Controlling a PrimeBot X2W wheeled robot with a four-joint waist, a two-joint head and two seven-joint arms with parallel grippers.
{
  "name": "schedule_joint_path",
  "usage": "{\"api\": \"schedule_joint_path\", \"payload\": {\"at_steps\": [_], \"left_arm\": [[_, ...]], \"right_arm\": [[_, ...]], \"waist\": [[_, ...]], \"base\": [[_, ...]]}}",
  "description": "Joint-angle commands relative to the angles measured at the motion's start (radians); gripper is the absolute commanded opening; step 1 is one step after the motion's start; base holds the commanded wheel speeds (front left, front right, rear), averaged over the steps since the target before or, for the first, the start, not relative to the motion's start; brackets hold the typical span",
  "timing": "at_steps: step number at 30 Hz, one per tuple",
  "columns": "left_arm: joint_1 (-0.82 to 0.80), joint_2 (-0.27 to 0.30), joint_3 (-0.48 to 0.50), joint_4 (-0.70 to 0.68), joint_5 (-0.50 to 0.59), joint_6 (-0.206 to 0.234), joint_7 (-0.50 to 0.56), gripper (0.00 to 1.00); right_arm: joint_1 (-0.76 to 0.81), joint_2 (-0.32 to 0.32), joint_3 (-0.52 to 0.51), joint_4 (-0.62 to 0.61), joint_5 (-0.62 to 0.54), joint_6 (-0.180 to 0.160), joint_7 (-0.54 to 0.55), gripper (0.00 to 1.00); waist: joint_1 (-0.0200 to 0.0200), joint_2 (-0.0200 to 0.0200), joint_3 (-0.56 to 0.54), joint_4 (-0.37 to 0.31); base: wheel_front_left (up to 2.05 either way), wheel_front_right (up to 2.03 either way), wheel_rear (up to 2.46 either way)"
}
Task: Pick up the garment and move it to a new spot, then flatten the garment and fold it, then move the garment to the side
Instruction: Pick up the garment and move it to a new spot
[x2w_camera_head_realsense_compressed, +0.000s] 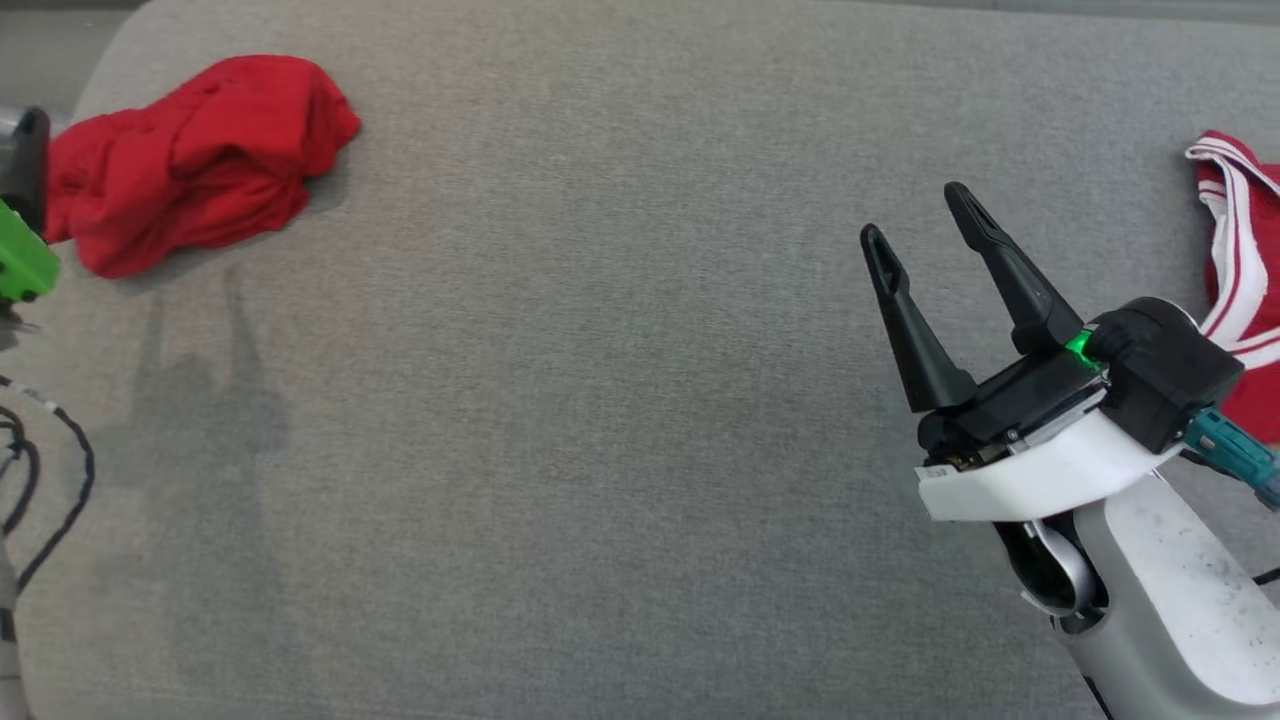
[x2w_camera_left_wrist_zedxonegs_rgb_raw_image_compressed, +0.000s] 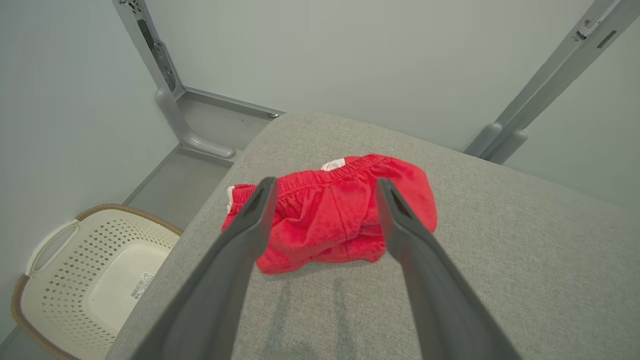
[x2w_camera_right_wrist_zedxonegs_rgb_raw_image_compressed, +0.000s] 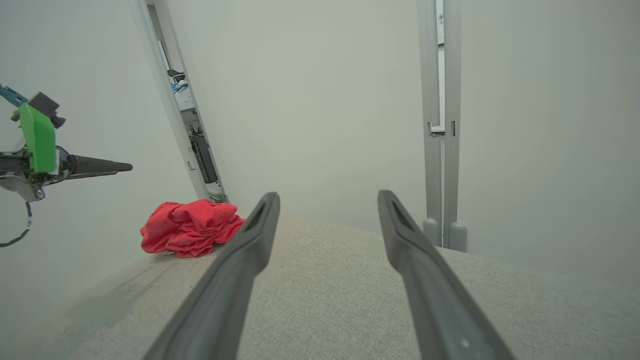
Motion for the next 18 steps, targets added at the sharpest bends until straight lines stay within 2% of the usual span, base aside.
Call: {"api": "schedule_joint_path", "payload": {"at_steps": [1, 6, 10, 18], "left_arm": [[-0.037, 0.021, 0.004, 0.039, -0.013, -0.005, 0.011, 1.0], [-0.124, 0.095, 0.025, 0.215, -0.041, -0.006, 0.048, 1.0], [-0.163, 0.154, 0.042, 0.353, -0.039, -0.006, 0.027, 1.0], [-0.182, 0.208, 0.022, 0.567, -0.019, 0.0, 0.025, 1.0]], "right_arm": [[-0.022, 0.005, 0.007, -0.009, -0.008, 0.0, -0.003, 1.0], [-0.06, 0.019, 0.035, -0.017, -0.008, 0.0, -0.002, 1.0], [-0.078, 0.034, 0.061, -0.019, -0.005, 0.0, -0.003, 1.0], [-0.076, 0.051, 0.07, -0.01, -0.007, 0.0, -0.002, 1.0]], "waist": [[0.0, 0.0, 0.12, -0.136], [0.0, 0.0, 0.161, -0.224], [0.0, 0.0, 0.185, -0.281], [0.0, 0.0, 0.199, -0.331]], "base": [[0.0, 0.0, 0.0], [0.0, 0.0, 0.0], [0.0, 0.0, 0.0], [0.0, 0.0, 0.0]]}}
